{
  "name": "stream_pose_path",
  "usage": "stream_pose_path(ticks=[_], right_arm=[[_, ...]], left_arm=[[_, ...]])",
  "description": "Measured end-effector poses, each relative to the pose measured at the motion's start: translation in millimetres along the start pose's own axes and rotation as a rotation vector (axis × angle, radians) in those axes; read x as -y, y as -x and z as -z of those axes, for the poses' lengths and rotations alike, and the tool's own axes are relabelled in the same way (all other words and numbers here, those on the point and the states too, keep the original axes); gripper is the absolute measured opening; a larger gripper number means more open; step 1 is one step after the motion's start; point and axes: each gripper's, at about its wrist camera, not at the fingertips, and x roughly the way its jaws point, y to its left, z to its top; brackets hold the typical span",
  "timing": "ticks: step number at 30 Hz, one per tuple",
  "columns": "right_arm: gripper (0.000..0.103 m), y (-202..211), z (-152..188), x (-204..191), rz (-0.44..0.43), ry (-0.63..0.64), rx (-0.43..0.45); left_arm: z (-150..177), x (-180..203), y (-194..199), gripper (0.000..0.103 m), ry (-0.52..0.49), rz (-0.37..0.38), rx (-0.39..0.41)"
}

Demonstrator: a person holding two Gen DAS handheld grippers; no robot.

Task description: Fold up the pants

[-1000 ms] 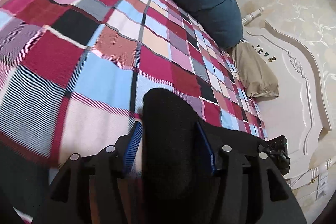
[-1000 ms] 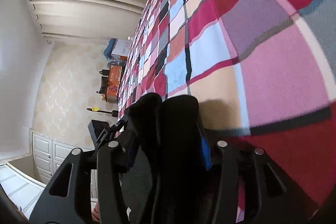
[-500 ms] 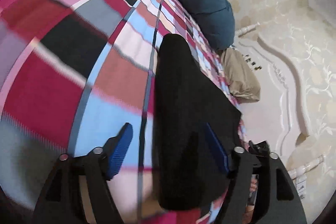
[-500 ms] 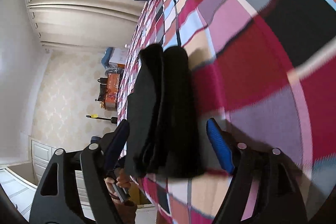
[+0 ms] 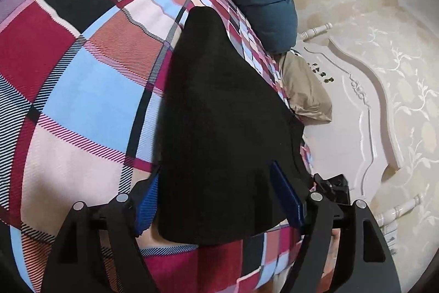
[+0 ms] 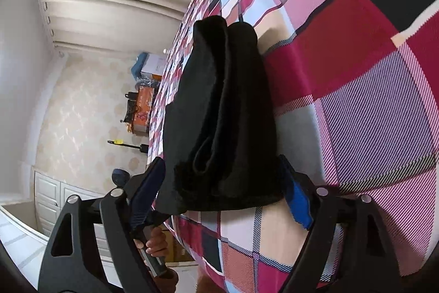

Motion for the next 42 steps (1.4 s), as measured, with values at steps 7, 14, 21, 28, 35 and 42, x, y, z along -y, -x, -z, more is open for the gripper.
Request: stream_pose_path(ticks=[7, 14, 21, 28, 35, 42], right_arm=[[0.041, 2.1, 0.3, 9.5, 0.046, -0.007, -0.015], [0.034, 7.2, 4.5, 8.6, 0.006, -0.033, 0.001], [0.032, 14.6, 6.1, 11.6, -0.002, -0.041, 0.013], [0.031, 20.5, 7.5, 9.7, -0.007, -0.04, 0.023], [0.031, 22.5, 9.6, 5.8, -0.015, -0.044, 0.028], [0.031, 21.7, 14.5, 5.5, -0.019, -0.049, 0.025]], left_arm=[[5.8, 7.2, -3.4, 0.056, -0.051, -0.133, 0.016], [7.3, 11.7, -0.4, 0.049, -0.064, -0.17, 0.017], [8.0, 13.4, 0.1, 0.045, -0.063, -0.176, 0.016], [8.3, 18.7, 2.8, 0.041, -0.074, -0.187, 0.015], [10.4, 25.1, 5.6, 0.04, -0.094, -0.204, 0.01], [12.7, 23.7, 7.6, 0.039, -0.097, -0.207, 0.003]])
